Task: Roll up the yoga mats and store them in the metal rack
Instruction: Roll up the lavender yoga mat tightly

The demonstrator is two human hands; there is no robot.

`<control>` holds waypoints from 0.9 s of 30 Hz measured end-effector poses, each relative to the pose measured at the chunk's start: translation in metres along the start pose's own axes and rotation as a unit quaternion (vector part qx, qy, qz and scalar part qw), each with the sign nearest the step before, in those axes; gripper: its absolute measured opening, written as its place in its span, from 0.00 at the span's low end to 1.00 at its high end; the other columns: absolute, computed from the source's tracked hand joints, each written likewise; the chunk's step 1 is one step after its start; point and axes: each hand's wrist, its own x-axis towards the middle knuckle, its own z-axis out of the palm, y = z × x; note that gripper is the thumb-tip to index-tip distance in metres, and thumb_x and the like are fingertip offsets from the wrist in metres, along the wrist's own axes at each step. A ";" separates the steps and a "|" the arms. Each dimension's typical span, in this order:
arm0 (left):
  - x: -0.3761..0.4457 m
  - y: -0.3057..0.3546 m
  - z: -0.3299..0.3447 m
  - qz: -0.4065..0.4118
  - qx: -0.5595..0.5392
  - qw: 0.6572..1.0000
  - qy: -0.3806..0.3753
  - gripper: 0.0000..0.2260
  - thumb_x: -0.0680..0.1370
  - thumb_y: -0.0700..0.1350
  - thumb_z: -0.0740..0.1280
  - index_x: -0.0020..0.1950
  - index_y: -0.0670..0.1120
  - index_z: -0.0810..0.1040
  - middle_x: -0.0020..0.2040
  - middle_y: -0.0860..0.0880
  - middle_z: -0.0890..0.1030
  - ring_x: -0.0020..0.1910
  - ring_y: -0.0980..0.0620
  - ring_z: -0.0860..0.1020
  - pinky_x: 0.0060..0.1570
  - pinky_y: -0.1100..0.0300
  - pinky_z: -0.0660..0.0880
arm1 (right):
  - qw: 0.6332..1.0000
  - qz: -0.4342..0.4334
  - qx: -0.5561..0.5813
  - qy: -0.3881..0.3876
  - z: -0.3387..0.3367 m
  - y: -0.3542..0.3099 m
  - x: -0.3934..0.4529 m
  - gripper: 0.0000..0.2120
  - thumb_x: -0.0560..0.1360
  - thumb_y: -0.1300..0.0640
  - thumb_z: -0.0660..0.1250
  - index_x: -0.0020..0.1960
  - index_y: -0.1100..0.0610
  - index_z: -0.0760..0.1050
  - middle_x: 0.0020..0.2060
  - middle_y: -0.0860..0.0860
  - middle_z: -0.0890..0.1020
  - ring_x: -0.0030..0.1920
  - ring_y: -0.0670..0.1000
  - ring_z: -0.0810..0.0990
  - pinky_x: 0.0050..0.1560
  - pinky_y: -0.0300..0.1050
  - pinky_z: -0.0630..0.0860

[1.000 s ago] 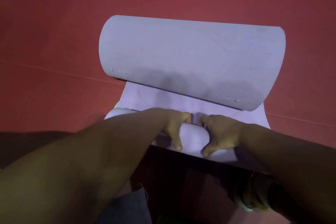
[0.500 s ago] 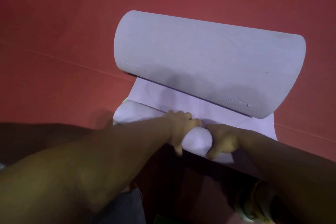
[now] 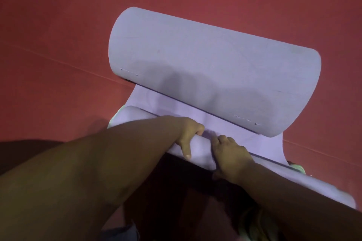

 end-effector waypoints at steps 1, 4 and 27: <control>0.000 0.000 -0.002 -0.005 0.028 1.000 0.001 0.39 0.58 0.59 0.83 0.66 0.52 0.74 0.55 0.49 0.71 0.57 0.45 0.73 0.56 0.52 0.75 | 0.999 -0.007 0.032 0.004 -0.002 0.005 0.007 0.61 0.61 0.42 0.80 0.81 0.52 0.46 0.68 0.54 0.70 0.66 0.57 0.72 0.59 0.52 0.76; -0.001 0.005 0.000 -0.031 0.131 0.990 0.049 0.40 0.66 0.61 0.78 0.75 0.57 0.67 0.63 0.45 0.70 0.64 0.41 0.68 0.64 0.44 0.71 | 0.992 -0.008 0.125 -0.001 -0.014 0.026 0.024 0.58 0.61 0.45 0.80 0.81 0.50 0.50 0.66 0.51 0.77 0.65 0.55 0.77 0.57 0.41 0.72; 0.027 0.011 0.003 -0.076 0.158 0.980 0.090 0.42 0.61 0.59 0.81 0.69 0.50 0.66 0.67 0.45 0.74 0.63 0.40 0.74 0.66 0.41 0.66 | 0.957 0.112 0.109 0.244 -0.098 0.063 0.069 0.26 0.78 0.40 0.64 0.73 0.48 0.69 0.80 0.56 0.56 0.80 0.57 0.50 0.74 0.69 0.51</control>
